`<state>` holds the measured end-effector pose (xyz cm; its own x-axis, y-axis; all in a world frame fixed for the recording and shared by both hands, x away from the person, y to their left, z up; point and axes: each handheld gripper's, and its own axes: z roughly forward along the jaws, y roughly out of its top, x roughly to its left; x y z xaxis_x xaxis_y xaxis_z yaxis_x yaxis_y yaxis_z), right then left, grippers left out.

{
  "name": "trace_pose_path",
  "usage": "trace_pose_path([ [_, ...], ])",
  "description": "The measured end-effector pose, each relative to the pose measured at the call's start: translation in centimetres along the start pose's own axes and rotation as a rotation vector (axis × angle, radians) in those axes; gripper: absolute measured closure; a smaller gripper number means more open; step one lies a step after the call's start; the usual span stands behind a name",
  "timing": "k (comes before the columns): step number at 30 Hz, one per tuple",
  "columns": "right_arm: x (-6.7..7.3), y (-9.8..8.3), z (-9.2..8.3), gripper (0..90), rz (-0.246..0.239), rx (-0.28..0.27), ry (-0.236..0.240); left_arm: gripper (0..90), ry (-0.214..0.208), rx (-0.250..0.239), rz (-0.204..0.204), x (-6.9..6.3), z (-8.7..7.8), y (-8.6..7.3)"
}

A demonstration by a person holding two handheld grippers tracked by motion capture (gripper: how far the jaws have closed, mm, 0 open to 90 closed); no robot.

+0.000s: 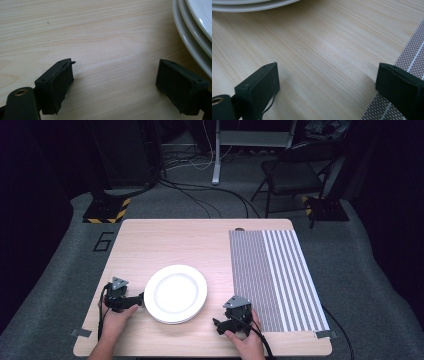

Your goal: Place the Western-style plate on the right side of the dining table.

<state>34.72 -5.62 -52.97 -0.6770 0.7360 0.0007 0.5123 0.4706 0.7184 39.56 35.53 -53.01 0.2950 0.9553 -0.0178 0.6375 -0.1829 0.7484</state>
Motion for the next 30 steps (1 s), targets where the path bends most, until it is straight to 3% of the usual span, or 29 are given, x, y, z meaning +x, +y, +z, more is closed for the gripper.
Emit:
trace_pose_path([
  [13,0.06,0.08,0.13,2.2,0.003,0.001,0.005,14.3,0.025,0.000,-0.017,-0.10,0.27,0.22],
  [14,-0.05,0.13,0.19,1.5,-0.011,0.004,0.006,14.3,0.032,-0.002,-0.029,-0.13,0.33,0.25],
  [15,0.12,0.19,0.26,1.1,0.006,0.006,-0.001,14.3,0.036,0.001,-0.032,-0.10,0.35,0.31],
  [19,0.15,0.20,0.24,1.1,0.003,0.012,-0.004,14.5,0.049,-0.005,-0.048,-0.14,0.46,0.35],
  [30,0.09,0.19,0.26,1.3,0.009,0.007,0.006,15.0,0.053,0.000,-0.048,-0.12,0.44,0.41],
])
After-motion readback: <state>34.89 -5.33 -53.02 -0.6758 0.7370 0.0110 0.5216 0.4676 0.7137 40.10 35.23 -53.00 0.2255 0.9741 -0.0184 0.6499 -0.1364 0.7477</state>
